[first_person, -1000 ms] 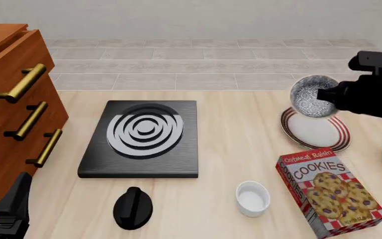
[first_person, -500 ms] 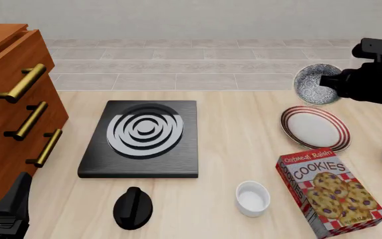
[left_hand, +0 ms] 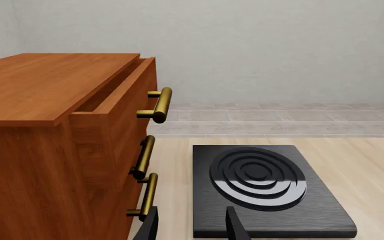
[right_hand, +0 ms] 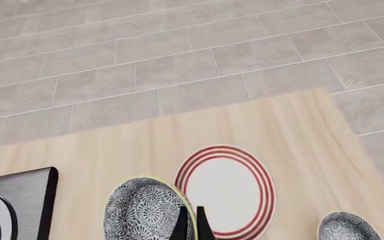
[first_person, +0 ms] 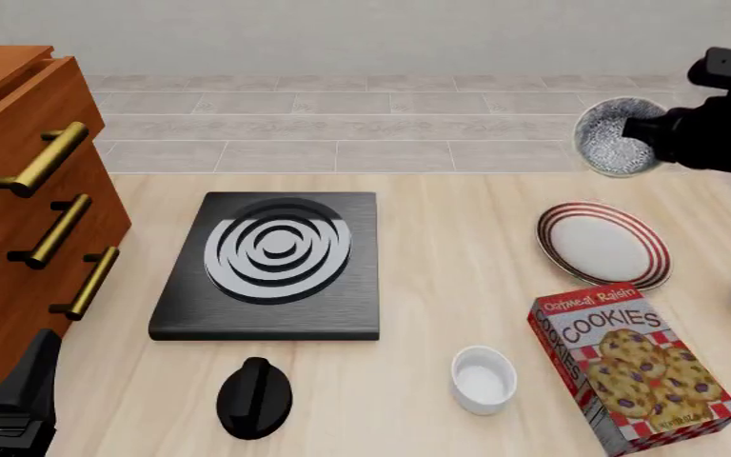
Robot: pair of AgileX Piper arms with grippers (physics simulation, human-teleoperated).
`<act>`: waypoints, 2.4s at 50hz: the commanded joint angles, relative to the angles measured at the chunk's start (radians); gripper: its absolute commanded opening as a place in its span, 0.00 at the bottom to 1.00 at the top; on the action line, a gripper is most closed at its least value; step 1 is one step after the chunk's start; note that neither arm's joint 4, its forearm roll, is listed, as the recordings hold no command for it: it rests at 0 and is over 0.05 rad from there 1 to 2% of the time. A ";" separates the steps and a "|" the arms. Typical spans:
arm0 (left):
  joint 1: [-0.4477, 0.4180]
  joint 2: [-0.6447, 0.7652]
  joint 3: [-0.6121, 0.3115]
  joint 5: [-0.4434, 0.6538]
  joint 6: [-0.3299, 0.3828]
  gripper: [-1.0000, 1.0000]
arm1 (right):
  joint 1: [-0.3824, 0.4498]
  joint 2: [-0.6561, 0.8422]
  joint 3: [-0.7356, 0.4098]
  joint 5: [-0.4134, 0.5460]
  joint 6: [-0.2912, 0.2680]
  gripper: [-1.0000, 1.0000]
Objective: Pick the akita bowl next to the ramekin and place it on the plate.
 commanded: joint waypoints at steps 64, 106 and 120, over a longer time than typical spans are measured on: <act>0.000 0.000 0.000 0.000 0.000 1.00 | -0.149 0.295 -0.076 -0.206 0.103 0.00; 0.000 0.000 0.000 0.000 0.000 1.00 | -0.164 0.457 -0.118 -0.258 0.105 0.00; 0.000 0.000 0.000 0.000 0.000 1.00 | -0.166 0.494 -0.134 -0.268 0.107 0.00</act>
